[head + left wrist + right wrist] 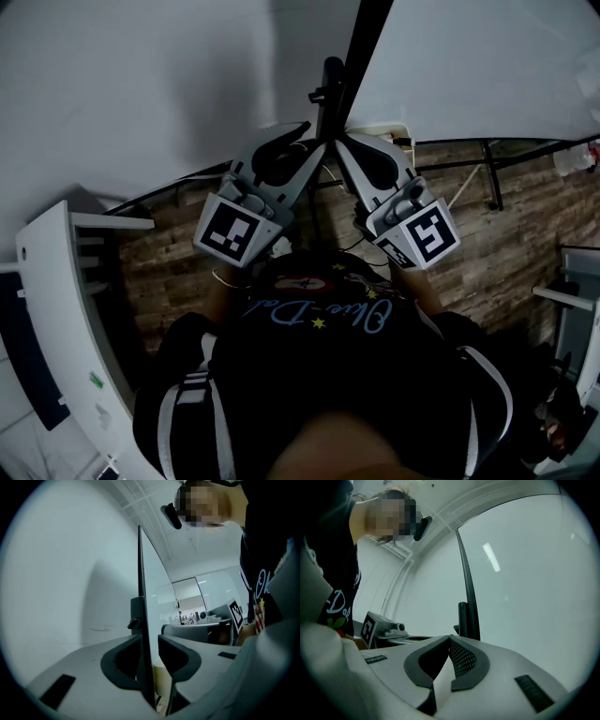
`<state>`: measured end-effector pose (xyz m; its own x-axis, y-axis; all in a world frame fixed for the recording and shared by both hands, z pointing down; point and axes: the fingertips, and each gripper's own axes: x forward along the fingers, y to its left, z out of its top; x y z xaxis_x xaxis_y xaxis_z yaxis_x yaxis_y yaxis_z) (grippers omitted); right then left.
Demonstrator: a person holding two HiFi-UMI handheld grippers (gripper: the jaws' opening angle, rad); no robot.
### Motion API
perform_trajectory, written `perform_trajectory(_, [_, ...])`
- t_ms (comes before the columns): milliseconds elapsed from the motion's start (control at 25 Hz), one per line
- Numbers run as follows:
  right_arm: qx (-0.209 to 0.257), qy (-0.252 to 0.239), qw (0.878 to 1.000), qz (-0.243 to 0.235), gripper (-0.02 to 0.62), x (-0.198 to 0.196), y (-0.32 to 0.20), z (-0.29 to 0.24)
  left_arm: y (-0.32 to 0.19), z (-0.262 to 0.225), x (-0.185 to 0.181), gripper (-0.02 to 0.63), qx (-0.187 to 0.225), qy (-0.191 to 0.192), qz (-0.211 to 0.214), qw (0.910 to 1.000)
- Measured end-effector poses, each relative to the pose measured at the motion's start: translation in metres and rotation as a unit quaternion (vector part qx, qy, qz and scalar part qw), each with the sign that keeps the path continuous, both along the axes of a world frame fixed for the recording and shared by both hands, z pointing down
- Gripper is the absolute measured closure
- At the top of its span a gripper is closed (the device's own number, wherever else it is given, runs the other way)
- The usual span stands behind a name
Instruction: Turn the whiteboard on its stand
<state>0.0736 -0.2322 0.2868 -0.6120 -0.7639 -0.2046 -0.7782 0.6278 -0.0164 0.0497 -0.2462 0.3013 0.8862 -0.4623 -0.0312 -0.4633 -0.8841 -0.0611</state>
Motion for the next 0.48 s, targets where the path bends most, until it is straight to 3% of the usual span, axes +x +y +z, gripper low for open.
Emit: perform_trajectory(480, [0.009,0.007,0.999,0.048,0.577,0.012,-0.012,-0.003,-0.025,0.006,0.006,0.427,-0.014,0.000,0.030,0.9994])
